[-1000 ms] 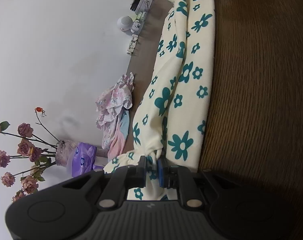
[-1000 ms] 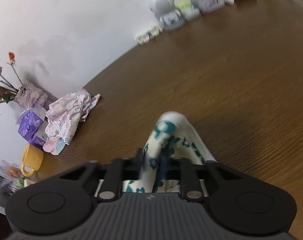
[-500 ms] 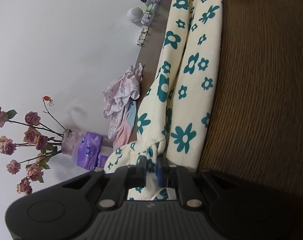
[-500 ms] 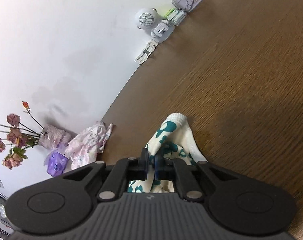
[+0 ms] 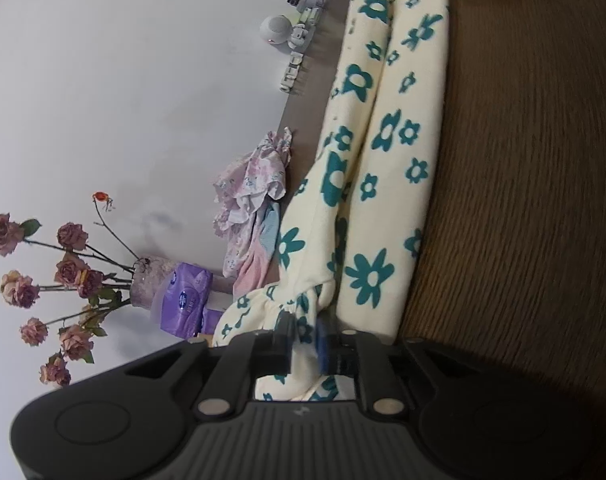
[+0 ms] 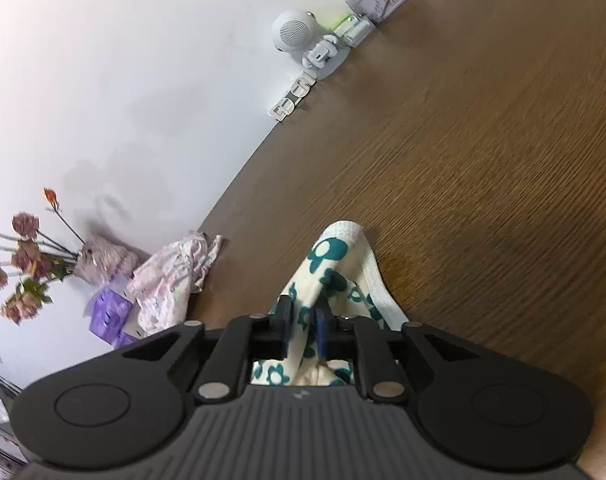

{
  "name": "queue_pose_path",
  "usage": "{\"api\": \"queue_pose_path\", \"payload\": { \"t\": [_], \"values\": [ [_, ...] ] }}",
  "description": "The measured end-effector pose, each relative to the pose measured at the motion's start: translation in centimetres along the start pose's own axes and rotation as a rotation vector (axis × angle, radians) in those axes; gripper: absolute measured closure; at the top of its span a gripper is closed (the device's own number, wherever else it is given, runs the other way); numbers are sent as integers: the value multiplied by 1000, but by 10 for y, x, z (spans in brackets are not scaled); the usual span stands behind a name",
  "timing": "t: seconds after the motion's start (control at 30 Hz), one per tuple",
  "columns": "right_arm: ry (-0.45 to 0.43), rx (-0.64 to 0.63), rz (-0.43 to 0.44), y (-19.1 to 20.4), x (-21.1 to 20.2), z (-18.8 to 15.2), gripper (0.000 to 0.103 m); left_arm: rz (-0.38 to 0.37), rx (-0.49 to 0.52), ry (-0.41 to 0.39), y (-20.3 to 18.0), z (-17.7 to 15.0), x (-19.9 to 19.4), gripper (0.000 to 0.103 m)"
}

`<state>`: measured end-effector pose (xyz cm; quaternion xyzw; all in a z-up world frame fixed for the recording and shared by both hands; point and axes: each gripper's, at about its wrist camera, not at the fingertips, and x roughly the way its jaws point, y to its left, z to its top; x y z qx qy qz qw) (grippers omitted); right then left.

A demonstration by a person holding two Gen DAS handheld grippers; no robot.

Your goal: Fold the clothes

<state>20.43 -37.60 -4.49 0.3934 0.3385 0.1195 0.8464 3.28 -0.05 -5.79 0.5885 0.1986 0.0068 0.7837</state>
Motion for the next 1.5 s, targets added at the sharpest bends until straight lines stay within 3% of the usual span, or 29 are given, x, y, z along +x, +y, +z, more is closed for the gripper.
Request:
{"api": "queue_pose_path", "payload": {
  "t": [0.13, 0.2, 0.3, 0.43, 0.57, 0.7, 0.87, 1.1, 1.23, 1.27, 1.37, 1.5],
  "values": [
    [-48, -121, -71, 18, -24, -8, 79, -30, -111, 3, 27, -3, -11, 66],
    [-82, -230, -85, 35, -36, -18, 79, -54, -182, 14, 44, -8, -15, 52],
    [-107, -438, -83, 72, -41, -38, 78, -95, -320, 49, 77, -19, -15, 47],
    [-51, -618, -35, 113, -20, -62, 71, -166, -604, 105, 127, -43, 4, 39],
    [10, -660, -12, 136, 7, -77, 70, -295, -889, 157, 165, -69, 41, 38],
    [56, -689, 3, 150, 24, -89, 70, -423, -1110, 192, 181, -89, 80, 38],
    [66, -825, 7, 169, 29, -113, 66, -514, -1262, 196, 191, -101, 118, 38],
    [76, -1025, 12, 196, 35, -147, 61, -594, -1367, 213, 198, -116, 159, 38],
    [103, -1016, 10, 196, 41, -153, 61, -648, -1417, 229, 195, -121, 178, 38],
    [109, -1024, 6, 195, 43, -155, 61, -656, -1427, 232, 194, -123, 181, 42],
    [123, -1055, -4, 195, 46, -164, 61, -710, -1474, 251, 191, -129, 188, 101],
    [141, -1065, -17, 192, 50, -169, 61, -622, -1459, 226, 197, -141, 158, 101]
  ]
}}
